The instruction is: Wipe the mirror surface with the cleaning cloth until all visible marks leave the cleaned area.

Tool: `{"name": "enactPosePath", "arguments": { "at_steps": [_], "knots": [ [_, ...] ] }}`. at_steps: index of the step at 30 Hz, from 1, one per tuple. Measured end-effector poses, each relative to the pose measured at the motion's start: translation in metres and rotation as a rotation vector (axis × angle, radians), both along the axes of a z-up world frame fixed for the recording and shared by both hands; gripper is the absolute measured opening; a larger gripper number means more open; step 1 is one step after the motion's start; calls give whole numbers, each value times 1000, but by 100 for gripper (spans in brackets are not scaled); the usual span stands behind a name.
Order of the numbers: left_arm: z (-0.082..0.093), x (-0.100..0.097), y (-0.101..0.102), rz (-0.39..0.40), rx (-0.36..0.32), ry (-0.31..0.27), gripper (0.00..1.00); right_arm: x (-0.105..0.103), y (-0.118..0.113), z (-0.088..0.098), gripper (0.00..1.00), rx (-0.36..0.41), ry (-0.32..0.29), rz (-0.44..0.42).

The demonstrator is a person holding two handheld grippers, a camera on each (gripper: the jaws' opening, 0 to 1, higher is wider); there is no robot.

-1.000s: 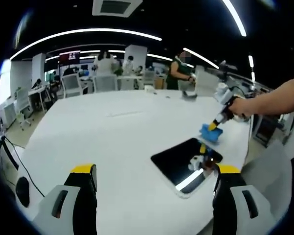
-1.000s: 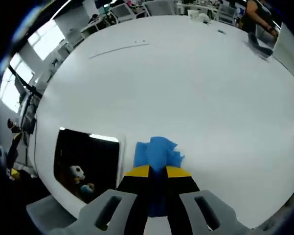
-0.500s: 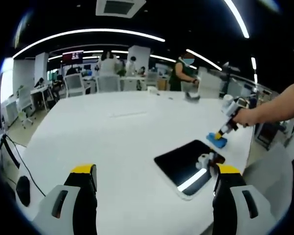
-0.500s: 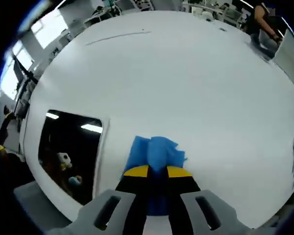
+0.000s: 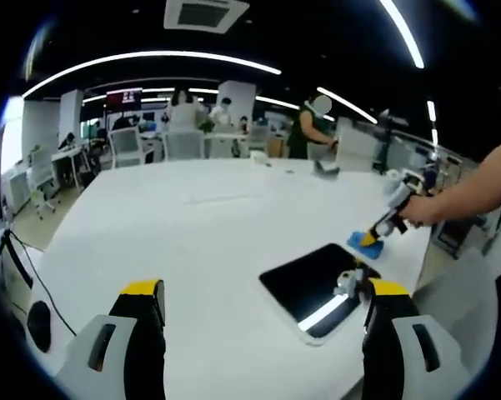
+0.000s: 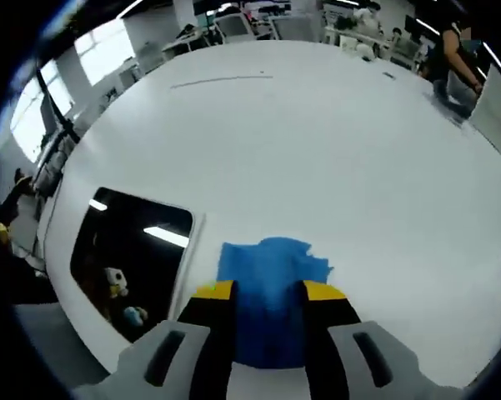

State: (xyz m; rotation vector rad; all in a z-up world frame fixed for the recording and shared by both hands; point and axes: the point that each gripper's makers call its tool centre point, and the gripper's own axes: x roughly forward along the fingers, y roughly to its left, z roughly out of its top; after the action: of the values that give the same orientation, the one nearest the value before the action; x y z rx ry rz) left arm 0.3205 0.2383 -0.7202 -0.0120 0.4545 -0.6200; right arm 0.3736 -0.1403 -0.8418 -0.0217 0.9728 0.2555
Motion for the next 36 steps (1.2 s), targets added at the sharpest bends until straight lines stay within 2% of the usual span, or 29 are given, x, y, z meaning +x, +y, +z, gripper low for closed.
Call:
{"name": "enactPosePath", "arguments": {
  "at_steps": [2, 6, 7, 9, 12, 14, 16, 18, 20, 22, 24, 26, 27, 29, 33, 36],
  "knots": [
    [1, 0, 1, 3, 0, 0, 100, 4, 0, 14, 39, 43, -33, -1],
    [4, 4, 0, 1, -5, -7, 100, 14, -2, 42, 61, -34, -168, 112],
    [5, 4, -1, 2, -7, -7, 100, 15, 0, 53, 65, -43, -220, 160],
    [6, 5, -3, 0, -8, -4, 100, 11, 0, 65, 70, -60, -260, 185],
    [8, 4, -7, -9, -4, -14, 100, 6, 1, 87, 82, -66, -373, 242],
    [10, 3, -11, -17, -5, -25, 100, -8, 3, 86, 92, -37, -379, 266],
    [10, 1, -16, -20, -13, -35, 100, -19, 3, 82, 99, -39, -367, 288],
    [7, -4, -21, -26, -10, -42, 100, -32, 1, 80, 100, -33, -374, 282],
    [2, -8, -22, -30, 3, -74, 100, -42, 1, 78, 100, 8, -374, 251],
    [-2, -13, -23, -31, -2, -66, 100, -56, 4, 77, 100, 42, -381, 238],
    [-10, -18, -23, -22, -5, -44, 100, -68, 8, 75, 100, 35, -384, 255],
    [-15, -22, -23, -23, -1, -38, 100, -73, 5, 78, 100, -2, -417, 265],
    [-15, -25, -24, -24, 0, -35, 100, -73, 2, 85, 100, -12, -461, 257],
    [-17, -27, -23, -21, 7, -33, 100, -74, 1, 93, 100, 7, -502, 228],
    [-17, -27, -21, 8, 2, -32, 100, -83, 4, 84, 100, 49, -471, 223],
    [-15, -30, -25, 6, -15, -44, 100, -89, 10, 77, 100, 62, -472, 228]
  ]
}}
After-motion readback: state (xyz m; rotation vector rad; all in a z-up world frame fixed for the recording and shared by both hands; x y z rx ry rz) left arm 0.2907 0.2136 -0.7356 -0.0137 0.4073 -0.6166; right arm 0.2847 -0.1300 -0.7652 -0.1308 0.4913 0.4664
